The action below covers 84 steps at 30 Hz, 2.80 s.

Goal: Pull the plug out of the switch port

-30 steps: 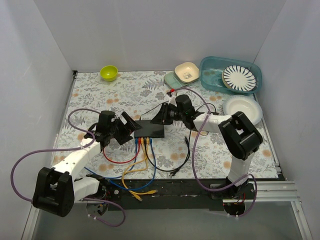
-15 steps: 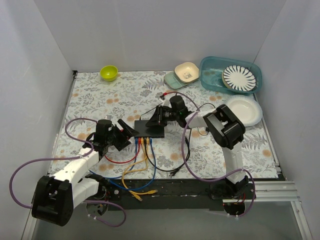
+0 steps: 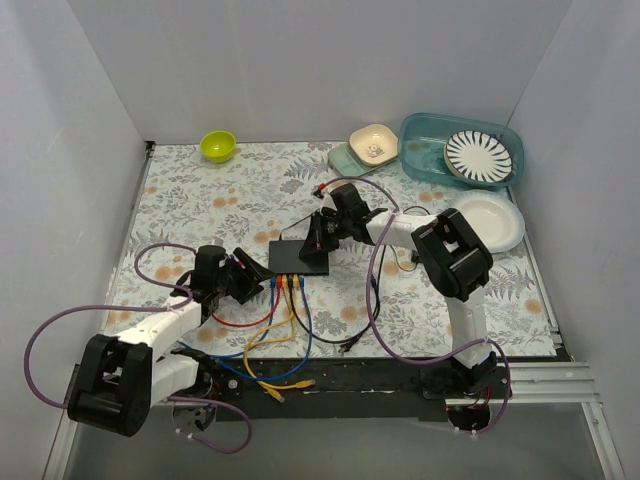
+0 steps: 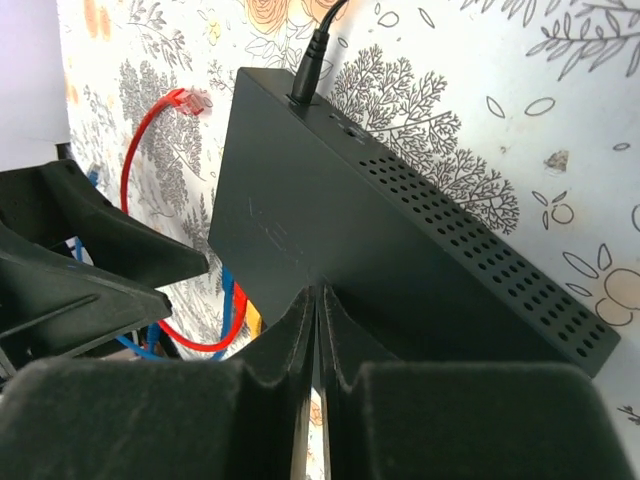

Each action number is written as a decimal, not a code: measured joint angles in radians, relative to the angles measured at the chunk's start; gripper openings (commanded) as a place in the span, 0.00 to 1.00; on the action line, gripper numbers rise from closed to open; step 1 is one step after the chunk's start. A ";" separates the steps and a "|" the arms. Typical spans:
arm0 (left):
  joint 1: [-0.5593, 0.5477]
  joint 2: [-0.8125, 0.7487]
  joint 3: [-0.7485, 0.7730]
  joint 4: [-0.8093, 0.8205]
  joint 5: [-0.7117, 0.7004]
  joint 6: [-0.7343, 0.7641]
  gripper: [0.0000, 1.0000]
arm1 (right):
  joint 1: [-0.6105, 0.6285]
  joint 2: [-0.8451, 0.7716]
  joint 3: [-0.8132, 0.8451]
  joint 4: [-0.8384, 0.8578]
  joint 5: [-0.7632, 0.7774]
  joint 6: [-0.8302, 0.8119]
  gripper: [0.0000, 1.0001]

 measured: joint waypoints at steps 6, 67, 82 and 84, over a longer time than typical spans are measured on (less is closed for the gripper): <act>0.008 0.008 -0.012 0.047 -0.008 -0.016 0.52 | 0.035 0.012 0.060 -0.068 0.031 -0.033 0.09; 0.114 0.455 -0.177 0.816 0.259 -0.137 0.26 | 0.053 0.066 0.072 0.006 -0.053 0.037 0.07; 0.120 0.503 -0.153 0.834 0.278 -0.156 0.00 | 0.053 0.066 0.072 0.006 -0.053 0.038 0.07; 0.122 0.506 -0.153 0.839 0.282 -0.156 0.00 | 0.053 0.066 0.072 0.006 -0.053 0.038 0.07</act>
